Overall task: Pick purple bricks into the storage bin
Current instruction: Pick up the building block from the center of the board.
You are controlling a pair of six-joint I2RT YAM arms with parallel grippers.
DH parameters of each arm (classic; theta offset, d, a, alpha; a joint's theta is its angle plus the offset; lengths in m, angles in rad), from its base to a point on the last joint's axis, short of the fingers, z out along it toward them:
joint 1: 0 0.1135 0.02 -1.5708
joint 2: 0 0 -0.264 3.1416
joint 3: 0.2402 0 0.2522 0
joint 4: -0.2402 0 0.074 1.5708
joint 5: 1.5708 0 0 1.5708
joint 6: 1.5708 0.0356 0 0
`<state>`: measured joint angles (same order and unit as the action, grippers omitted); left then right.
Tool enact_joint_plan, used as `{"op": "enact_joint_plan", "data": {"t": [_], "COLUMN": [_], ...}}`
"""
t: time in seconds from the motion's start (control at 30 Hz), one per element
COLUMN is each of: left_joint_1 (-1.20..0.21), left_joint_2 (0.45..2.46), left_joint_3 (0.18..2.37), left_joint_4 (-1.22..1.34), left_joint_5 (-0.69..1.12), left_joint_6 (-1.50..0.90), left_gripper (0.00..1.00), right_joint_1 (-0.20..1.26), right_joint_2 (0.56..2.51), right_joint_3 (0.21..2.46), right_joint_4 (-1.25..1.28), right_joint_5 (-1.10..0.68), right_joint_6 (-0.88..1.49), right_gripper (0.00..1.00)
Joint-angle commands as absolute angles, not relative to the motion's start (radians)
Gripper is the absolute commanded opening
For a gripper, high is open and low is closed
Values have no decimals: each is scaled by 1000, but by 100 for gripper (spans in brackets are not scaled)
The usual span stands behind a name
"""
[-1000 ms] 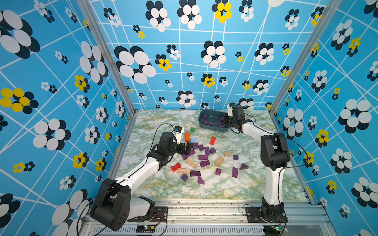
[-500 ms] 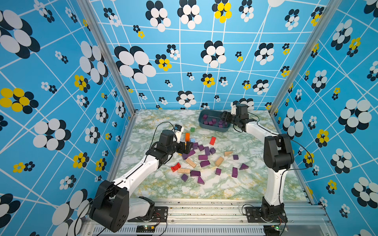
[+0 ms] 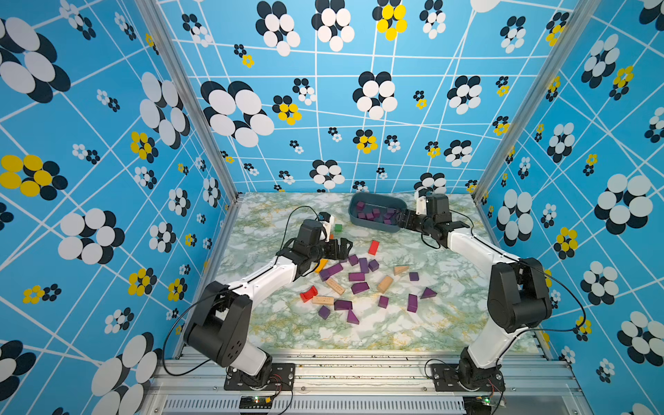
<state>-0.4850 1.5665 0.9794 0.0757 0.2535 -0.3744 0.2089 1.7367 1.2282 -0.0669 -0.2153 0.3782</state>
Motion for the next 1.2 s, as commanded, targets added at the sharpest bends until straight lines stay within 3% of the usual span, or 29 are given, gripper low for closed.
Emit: {"op": "enact_joint_plan", "data": {"t": [0.0, 0.53, 0.9, 1.17], "left_joint_1": [-543, -608, -607, -613], "left_joint_2": [1623, 1798, 1877, 1875], "left_joint_3": [1068, 1189, 1224, 1235], "left_joint_4": [35, -102, -140, -192], "left_joint_5": [239, 229, 274, 180], "left_joint_6": [-363, -351, -385, -379], "left_gripper": [99, 99, 62, 62], "right_joint_1": [221, 307, 307, 307], "right_joint_2": [1702, 1655, 1594, 1588], "right_joint_3": [1183, 1050, 959, 942], "right_joint_4": [-125, -132, -156, -161], "right_joint_5": [-211, -216, -167, -173], "right_joint_6": [358, 347, 322, 317], "right_gripper": [76, 80, 80, 81]}}
